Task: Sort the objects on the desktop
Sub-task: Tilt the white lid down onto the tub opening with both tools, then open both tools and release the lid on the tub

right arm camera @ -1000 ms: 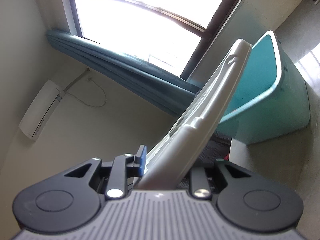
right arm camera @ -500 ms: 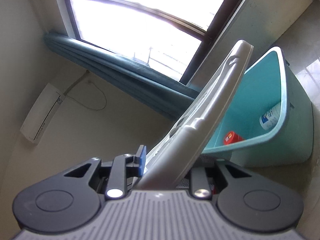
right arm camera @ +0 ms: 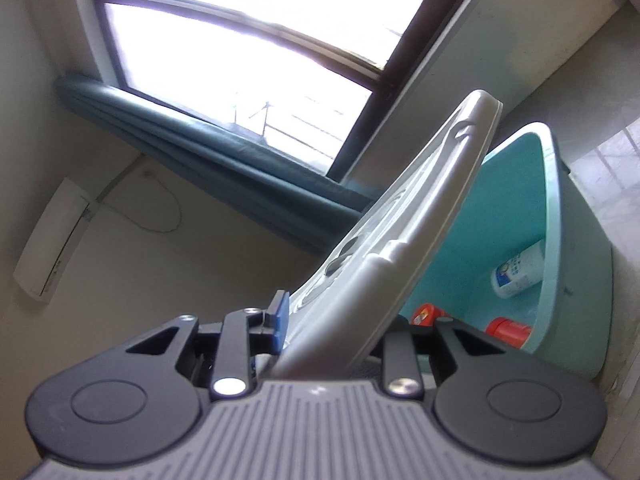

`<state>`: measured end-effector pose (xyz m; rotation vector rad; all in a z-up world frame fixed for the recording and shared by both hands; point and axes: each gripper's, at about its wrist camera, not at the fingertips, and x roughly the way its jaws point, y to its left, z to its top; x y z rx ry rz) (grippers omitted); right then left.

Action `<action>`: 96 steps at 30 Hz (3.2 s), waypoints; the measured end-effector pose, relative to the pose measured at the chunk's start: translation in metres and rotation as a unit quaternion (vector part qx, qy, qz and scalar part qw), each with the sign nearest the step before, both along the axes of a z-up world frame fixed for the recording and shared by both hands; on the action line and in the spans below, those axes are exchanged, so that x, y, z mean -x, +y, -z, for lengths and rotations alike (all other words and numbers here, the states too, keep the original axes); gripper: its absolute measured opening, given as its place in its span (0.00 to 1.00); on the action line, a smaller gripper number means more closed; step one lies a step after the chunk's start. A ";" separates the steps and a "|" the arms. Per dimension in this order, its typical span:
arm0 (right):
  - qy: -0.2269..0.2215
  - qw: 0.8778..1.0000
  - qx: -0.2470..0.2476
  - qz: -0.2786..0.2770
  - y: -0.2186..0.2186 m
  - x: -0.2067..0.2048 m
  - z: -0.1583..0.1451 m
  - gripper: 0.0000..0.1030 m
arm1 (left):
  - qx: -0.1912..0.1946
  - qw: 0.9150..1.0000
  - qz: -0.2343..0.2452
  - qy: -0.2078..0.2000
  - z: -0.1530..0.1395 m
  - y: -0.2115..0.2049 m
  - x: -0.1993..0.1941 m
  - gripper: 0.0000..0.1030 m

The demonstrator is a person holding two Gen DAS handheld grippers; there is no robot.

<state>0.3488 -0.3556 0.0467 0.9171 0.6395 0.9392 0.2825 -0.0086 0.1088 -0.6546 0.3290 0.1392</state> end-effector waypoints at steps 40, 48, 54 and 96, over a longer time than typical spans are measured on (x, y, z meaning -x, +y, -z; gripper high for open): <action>0.113 0.968 0.196 0.109 0.022 -0.019 0.009 0.92 | 0.013 0.998 0.012 0.065 0.055 0.039 -0.055 0.58; 0.128 0.951 0.257 0.114 0.034 -0.004 -0.010 0.92 | 0.008 0.998 0.012 0.065 0.043 0.046 -0.055 0.58; 0.116 0.927 0.332 0.132 0.039 0.008 -0.029 0.92 | -0.032 0.998 0.018 0.058 0.024 0.041 -0.052 0.63; 0.065 0.792 0.586 0.156 0.117 -0.082 -0.041 0.90 | -0.273 0.928 0.069 0.244 -0.007 0.058 -0.125 0.95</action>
